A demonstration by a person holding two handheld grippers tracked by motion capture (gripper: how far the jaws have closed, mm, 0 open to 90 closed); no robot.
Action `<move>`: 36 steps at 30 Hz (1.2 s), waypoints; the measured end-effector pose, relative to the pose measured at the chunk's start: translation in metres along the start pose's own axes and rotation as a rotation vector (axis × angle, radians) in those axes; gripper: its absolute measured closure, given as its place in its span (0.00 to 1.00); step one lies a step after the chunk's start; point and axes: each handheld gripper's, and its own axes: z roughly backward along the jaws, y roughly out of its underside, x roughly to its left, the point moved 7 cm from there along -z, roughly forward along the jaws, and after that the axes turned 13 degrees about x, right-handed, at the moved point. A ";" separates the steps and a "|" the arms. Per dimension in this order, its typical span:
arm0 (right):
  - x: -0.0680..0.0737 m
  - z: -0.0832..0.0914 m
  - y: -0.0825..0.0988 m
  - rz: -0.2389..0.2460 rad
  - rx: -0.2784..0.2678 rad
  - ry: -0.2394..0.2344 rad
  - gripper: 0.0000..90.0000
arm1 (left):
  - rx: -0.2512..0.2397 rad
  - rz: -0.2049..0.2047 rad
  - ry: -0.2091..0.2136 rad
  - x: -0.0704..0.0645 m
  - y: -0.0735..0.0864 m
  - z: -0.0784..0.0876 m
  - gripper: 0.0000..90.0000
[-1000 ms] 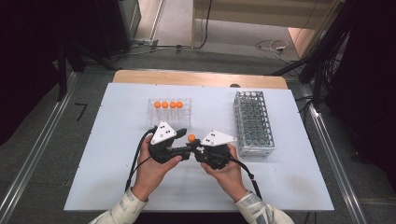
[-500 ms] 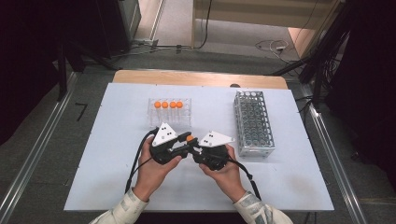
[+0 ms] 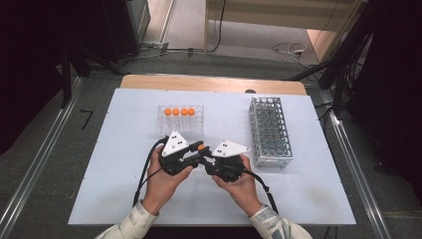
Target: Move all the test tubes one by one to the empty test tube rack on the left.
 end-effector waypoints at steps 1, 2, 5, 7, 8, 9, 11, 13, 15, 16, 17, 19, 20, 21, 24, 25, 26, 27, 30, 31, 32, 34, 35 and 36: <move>0.000 0.000 0.000 -0.006 -0.002 -0.004 0.67 | -0.001 0.004 0.002 0.000 0.000 0.000 0.77; 0.001 0.001 0.000 -0.014 -0.003 -0.013 0.63 | -0.002 0.006 0.000 0.001 0.000 0.000 0.77; -0.001 0.002 -0.001 -0.029 -0.006 -0.018 0.51 | -0.006 0.012 -0.005 0.004 0.000 0.002 0.77; -0.003 0.002 0.000 -0.039 -0.005 -0.022 0.43 | -0.011 0.020 -0.008 0.006 -0.001 0.002 0.77; -0.003 0.001 0.000 -0.049 -0.003 -0.024 0.39 | -0.012 0.022 -0.005 0.007 -0.001 0.003 0.77; -0.005 0.001 0.000 -0.056 -0.002 -0.023 0.35 | -0.014 0.025 -0.009 0.008 -0.002 0.004 0.77; -0.007 0.002 0.001 -0.058 0.002 -0.018 0.31 | -0.019 0.033 -0.007 0.009 -0.002 0.005 0.77; -0.008 0.005 0.002 -0.061 -0.001 -0.023 0.30 | -0.021 0.037 -0.014 0.012 -0.003 0.006 0.77; -0.009 0.008 0.003 -0.062 -0.002 -0.028 0.29 | -0.026 0.047 -0.015 0.014 -0.003 0.007 0.77; -0.009 0.010 0.003 -0.064 -0.004 -0.028 0.28 | -0.027 0.049 -0.018 0.016 -0.003 0.008 0.77; -0.010 0.012 0.004 -0.063 -0.008 -0.027 0.28 | -0.032 0.057 -0.018 0.017 -0.004 0.009 0.77; -0.011 0.016 0.005 -0.061 -0.009 -0.026 0.27 | -0.036 0.063 -0.022 0.020 -0.004 0.011 0.77; -0.012 0.017 0.005 -0.059 -0.012 -0.024 0.27 | -0.038 0.068 -0.027 0.022 -0.005 0.012 0.77; -0.013 0.018 0.006 -0.063 -0.011 -0.023 0.27 | -0.038 0.070 -0.032 0.024 -0.005 0.014 0.77; -0.017 0.023 0.008 -0.066 -0.015 -0.014 0.27 | -0.048 0.081 -0.043 0.030 -0.007 0.018 0.77; -0.019 0.025 0.009 -0.072 -0.019 -0.013 0.27 | -0.053 0.087 -0.047 0.033 -0.008 0.020 0.77; -0.021 0.027 0.010 -0.076 -0.019 -0.011 0.27 | -0.059 0.096 -0.050 0.035 -0.008 0.021 0.77; -0.023 0.029 0.011 -0.078 -0.022 -0.011 0.27 | -0.060 0.102 -0.054 0.038 -0.008 0.023 0.77; -0.027 0.034 0.013 -0.091 -0.031 -0.005 0.27 | -0.066 0.124 -0.067 0.047 -0.007 0.027 0.77; -0.028 0.036 0.014 -0.092 -0.029 -0.002 0.27 | -0.070 0.132 -0.068 0.049 -0.007 0.029 0.77; -0.029 0.037 0.015 -0.092 -0.031 0.002 0.27 | -0.072 0.138 -0.070 0.052 -0.007 0.030 0.77; -0.032 0.040 0.017 -0.098 -0.030 0.007 0.27 | -0.077 0.149 -0.080 0.057 -0.007 0.033 0.77; -0.033 0.041 0.018 -0.098 -0.030 0.009 0.27 | -0.074 0.150 -0.086 0.059 -0.007 0.034 0.77; -0.035 0.042 0.019 -0.100 -0.028 0.011 0.27 | -0.074 0.152 -0.090 0.061 -0.007 0.035 0.77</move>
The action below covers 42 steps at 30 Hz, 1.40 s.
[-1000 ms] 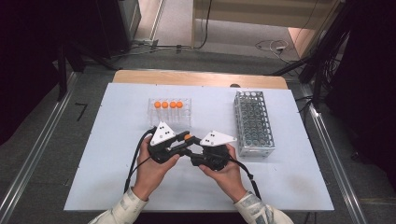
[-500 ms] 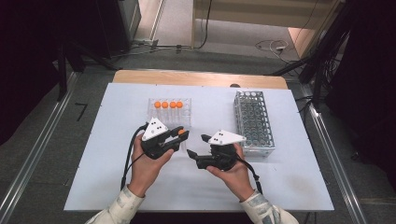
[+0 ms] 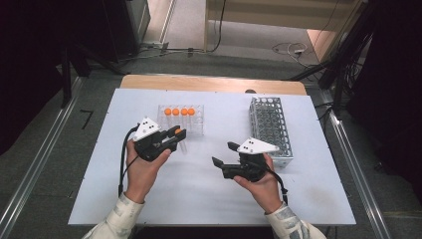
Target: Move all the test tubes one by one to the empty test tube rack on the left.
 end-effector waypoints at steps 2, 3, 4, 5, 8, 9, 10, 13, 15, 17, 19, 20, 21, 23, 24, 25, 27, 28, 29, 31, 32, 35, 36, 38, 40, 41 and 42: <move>-0.003 0.003 0.003 -0.006 -0.001 0.005 0.27 | -0.002 0.003 -0.010 0.004 -0.001 0.003 0.77; -0.005 0.005 0.004 -0.010 -0.002 0.008 0.27 | -0.003 0.004 -0.013 0.006 -0.002 0.004 0.77; -0.007 0.006 0.005 -0.013 -0.003 0.012 0.27 | -0.004 0.008 -0.016 0.008 -0.003 0.005 0.77; -0.009 0.008 0.006 -0.016 -0.004 0.017 0.27 | -0.006 0.011 -0.019 0.010 -0.003 0.007 0.77; -0.013 0.012 0.010 -0.027 -0.006 0.023 0.27 | -0.008 0.012 -0.035 0.015 -0.006 0.010 0.77; -0.014 0.014 0.011 -0.029 -0.008 0.023 0.27 | -0.011 0.017 -0.036 0.016 -0.008 0.011 0.77; -0.016 0.015 0.012 -0.029 -0.007 0.027 0.27 | -0.014 0.019 -0.038 0.017 -0.009 0.012 0.77; -0.019 0.019 0.017 -0.036 -0.007 0.033 0.27 | -0.018 0.022 -0.050 0.022 -0.013 0.015 0.77; -0.022 0.023 0.019 -0.042 -0.012 0.038 0.27 | -0.018 0.026 -0.057 0.025 -0.015 0.017 0.77; -0.025 0.026 0.020 -0.050 -0.017 0.042 0.27 | -0.017 0.032 -0.066 0.030 -0.017 0.017 0.77; -0.028 0.029 0.021 -0.058 -0.020 0.047 0.27 | -0.013 0.042 -0.071 0.036 -0.019 0.016 0.77; -0.029 0.030 0.022 -0.057 -0.023 0.049 0.27 | -0.010 0.045 -0.075 0.039 -0.020 0.015 0.77; -0.030 0.031 0.022 -0.062 -0.023 0.050 0.27 | -0.008 0.048 -0.078 0.041 -0.021 0.015 0.77; -0.032 0.032 0.024 -0.061 -0.023 0.054 0.27 | -0.007 0.054 -0.089 0.046 -0.023 0.015 0.77; -0.032 0.033 0.025 -0.064 -0.021 0.055 0.27 | -0.008 0.057 -0.091 0.048 -0.024 0.015 0.77; -0.033 0.033 0.025 -0.064 -0.020 0.055 0.27 | -0.010 0.060 -0.093 0.049 -0.025 0.015 0.77; -0.035 0.034 0.027 -0.069 -0.019 0.059 0.27 | -0.013 0.064 -0.100 0.052 -0.026 0.016 0.77; -0.036 0.034 0.028 -0.076 -0.016 0.060 0.27 | -0.016 0.067 -0.103 0.054 -0.027 0.016 0.77; -0.037 0.034 0.029 -0.075 -0.016 0.061 0.27 | -0.016 0.068 -0.105 0.055 -0.027 0.017 0.77; -0.038 0.035 0.030 -0.079 -0.015 0.063 0.27 | -0.015 0.069 -0.113 0.057 -0.029 0.017 0.77; -0.038 0.035 0.030 -0.082 -0.013 0.064 0.27 | -0.014 0.071 -0.118 0.058 -0.030 0.017 0.77; -0.039 0.036 0.031 -0.080 -0.014 0.064 0.27 | -0.011 0.076 -0.129 0.064 -0.032 0.016 0.77; -0.039 0.036 0.032 -0.082 -0.014 0.065 0.27 | -0.013 0.080 -0.131 0.065 -0.033 0.016 0.77; -0.040 0.037 0.032 -0.085 -0.014 0.067 0.27 | -0.013 0.082 -0.140 0.068 -0.035 0.016 0.77; -0.041 0.037 0.033 -0.090 -0.014 0.067 0.27 | -0.014 0.085 -0.147 0.071 -0.037 0.016 0.77; -0.042 0.038 0.033 -0.089 -0.014 0.068 0.27 | -0.013 0.086 -0.151 0.072 -0.037 0.016 0.77; -0.043 0.038 0.034 -0.089 -0.016 0.070 0.27 | -0.014 0.087 -0.154 0.073 -0.039 0.016 0.77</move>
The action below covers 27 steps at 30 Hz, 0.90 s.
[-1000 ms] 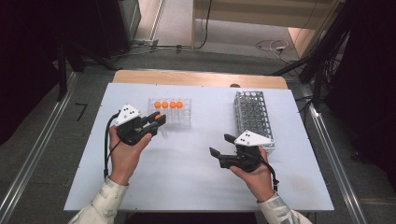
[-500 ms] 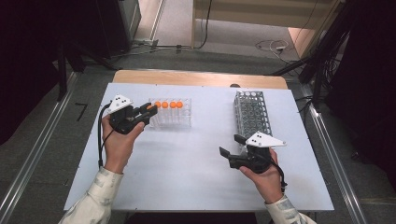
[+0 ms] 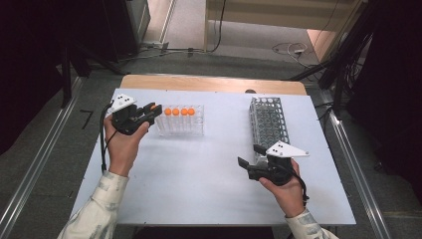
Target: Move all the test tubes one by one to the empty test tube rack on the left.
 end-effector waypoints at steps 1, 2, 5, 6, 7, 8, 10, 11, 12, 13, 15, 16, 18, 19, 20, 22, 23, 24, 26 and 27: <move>0.000 0.000 0.000 -0.004 0.000 0.000 0.27 | 0.001 -0.001 -0.004 0.001 -0.001 0.000 0.77; 0.000 0.001 0.000 -0.004 -0.001 0.000 0.27 | -0.003 0.003 -0.007 0.002 -0.003 0.000 0.77; 0.000 0.001 0.000 -0.005 -0.001 0.001 0.27 | -0.007 0.006 -0.016 0.004 -0.006 0.000 0.77; -0.001 0.001 0.001 -0.004 -0.001 0.000 0.27 | -0.006 0.005 -0.020 0.005 -0.007 -0.001 0.77; -0.001 0.001 0.001 -0.004 -0.001 0.000 0.27 | -0.004 0.005 -0.022 0.006 -0.008 -0.001 0.77; -0.001 0.001 0.001 -0.004 -0.002 0.000 0.27 | -0.004 0.005 -0.023 0.007 -0.009 -0.001 0.77; -0.001 0.002 0.001 -0.007 -0.003 -0.001 0.27 | -0.003 0.006 -0.029 0.008 -0.010 -0.002 0.77; -0.001 0.002 0.001 -0.009 -0.003 -0.001 0.27 | -0.004 0.006 -0.031 0.008 -0.010 -0.003 0.77; -0.001 0.002 0.001 -0.009 -0.003 -0.002 0.27 | -0.004 0.008 -0.033 0.008 -0.011 -0.003 0.77; -0.001 0.002 0.001 -0.009 -0.002 -0.002 0.27 | -0.003 0.007 -0.035 0.009 -0.012 -0.003 0.77; -0.001 0.002 0.001 -0.011 -0.001 -0.002 0.27 | -0.006 0.010 -0.036 0.010 -0.013 -0.004 0.77; -0.001 0.002 0.001 -0.011 -0.002 -0.002 0.27 | -0.005 0.010 -0.037 0.010 -0.014 -0.004 0.77; -0.001 0.002 0.000 -0.009 -0.003 -0.003 0.27 | -0.006 0.008 -0.041 0.011 -0.015 -0.005 0.77; -0.001 0.002 0.000 -0.009 -0.003 -0.002 0.27 | -0.006 0.008 -0.042 0.011 -0.016 -0.005 0.77; -0.001 0.002 0.001 -0.011 -0.002 -0.002 0.27 | -0.006 0.008 -0.044 0.011 -0.016 -0.006 0.77; -0.002 0.002 0.000 -0.013 -0.002 -0.003 0.27 | -0.008 0.009 -0.046 0.012 -0.018 -0.006 0.77; -0.001 0.002 0.000 -0.014 -0.002 -0.003 0.27 | -0.012 0.011 -0.046 0.012 -0.019 -0.007 0.77; -0.001 0.002 0.000 -0.014 -0.002 -0.004 0.27 | -0.012 0.011 -0.047 0.012 -0.020 -0.007 0.77; -0.001 0.002 0.000 -0.014 -0.002 -0.004 0.27 | -0.011 0.010 -0.050 0.012 -0.021 -0.007 0.77; -0.001 0.002 0.000 -0.014 -0.002 -0.004 0.27 | -0.013 0.009 -0.049 0.011 -0.022 -0.008 0.77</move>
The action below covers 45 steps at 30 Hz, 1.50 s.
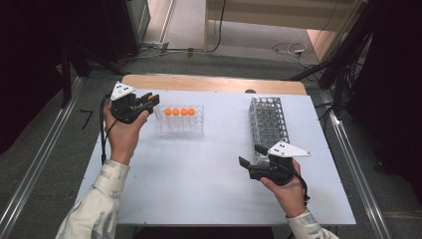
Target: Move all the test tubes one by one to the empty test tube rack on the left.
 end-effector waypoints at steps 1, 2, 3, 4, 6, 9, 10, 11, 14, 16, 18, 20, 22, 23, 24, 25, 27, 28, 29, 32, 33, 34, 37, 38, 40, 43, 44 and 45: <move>0.000 0.000 0.000 0.000 0.000 -0.002 0.27 | -0.001 -0.003 -0.003 0.000 -0.001 0.000 0.77; 0.000 0.000 0.000 0.001 0.001 -0.001 0.27 | -0.003 -0.004 -0.003 -0.001 -0.002 -0.001 0.77; 0.000 0.000 0.000 0.001 -0.001 -0.002 0.27 | -0.005 -0.006 -0.005 -0.001 -0.003 -0.001 0.77; 0.000 0.000 0.000 0.004 -0.002 -0.001 0.27 | -0.008 -0.006 -0.008 -0.001 -0.004 -0.002 0.77; 0.000 0.000 0.000 0.005 -0.003 -0.001 0.27 | -0.011 -0.011 -0.014 0.000 -0.004 -0.005 0.77; 0.000 0.000 0.000 0.007 -0.001 -0.003 0.27 | -0.004 -0.015 -0.028 0.001 -0.003 -0.009 0.77; 0.000 0.000 0.000 0.007 -0.001 -0.003 0.27 | -0.003 -0.013 -0.031 0.002 -0.003 -0.010 0.77; 0.000 0.000 0.000 0.007 -0.001 -0.003 0.27 | -0.003 -0.012 -0.033 0.002 -0.003 -0.011 0.77; 0.000 -0.001 0.000 0.005 0.000 -0.003 0.27 | -0.007 -0.012 -0.032 0.002 -0.004 -0.013 0.77; 0.000 0.000 0.001 0.002 0.002 -0.002 0.27 | -0.002 -0.017 -0.037 0.002 -0.003 -0.014 0.77; 0.000 0.000 0.000 0.000 0.001 -0.003 0.27 | 0.000 -0.022 -0.043 0.003 -0.002 -0.016 0.77; 0.000 0.000 0.000 0.004 0.000 -0.003 0.27 | -0.002 -0.022 -0.043 0.002 -0.002 -0.017 0.77; 0.000 0.000 0.001 0.002 0.002 -0.003 0.27 | 0.003 -0.028 -0.044 0.002 -0.001 -0.018 0.77; 0.000 0.000 0.000 0.001 0.001 -0.003 0.27 | 0.003 -0.030 -0.044 0.001 0.000 -0.019 0.77; 0.000 0.000 0.001 0.000 0.002 -0.003 0.27 | 0.006 -0.035 -0.044 0.000 0.001 -0.019 0.77; 0.000 0.000 0.001 0.001 0.002 -0.003 0.27 | 0.009 -0.036 -0.044 0.000 0.002 -0.020 0.77; 0.000 0.000 0.000 0.004 0.000 -0.003 0.27 | 0.007 -0.037 -0.044 0.000 0.004 -0.021 0.77; 0.000 0.000 0.000 0.004 0.000 -0.003 0.27 | 0.009 -0.038 -0.046 0.000 0.005 -0.022 0.77; 0.000 0.000 0.000 0.005 0.000 -0.003 0.27 | 0.012 -0.042 -0.048 0.000 0.007 -0.023 0.77; 0.001 -0.001 0.000 0.008 -0.001 -0.004 0.27 | 0.013 -0.050 -0.051 -0.001 0.010 -0.025 0.77; 0.000 -0.001 0.001 0.005 0.001 -0.003 0.27 | 0.015 -0.052 -0.051 -0.001 0.011 -0.026 0.77; 0.000 -0.001 0.001 0.007 0.001 -0.002 0.27 | 0.016 -0.056 -0.054 -0.001 0.012 -0.027 0.77; 0.001 -0.001 0.001 0.007 0.003 -0.003 0.27 | 0.022 -0.053 -0.056 -0.001 0.016 -0.029 0.77; 0.001 -0.001 0.001 0.008 0.003 -0.003 0.27 | 0.024 -0.052 -0.055 -0.001 0.017 -0.030 0.77; 0.001 -0.002 0.001 0.009 0.003 -0.004 0.27 | 0.021 -0.044 -0.054 0.000 0.019 -0.030 0.77; 0.001 -0.002 0.001 0.008 0.003 -0.004 0.27 | 0.024 -0.041 -0.054 0.001 0.022 -0.031 0.77; 0.001 -0.002 0.001 0.008 0.004 -0.003 0.27 | 0.023 -0.040 -0.054 0.001 0.022 -0.031 0.77; 0.001 -0.002 0.001 0.009 0.006 -0.003 0.27 | 0.024 -0.040 -0.054 0.001 0.023 -0.031 0.77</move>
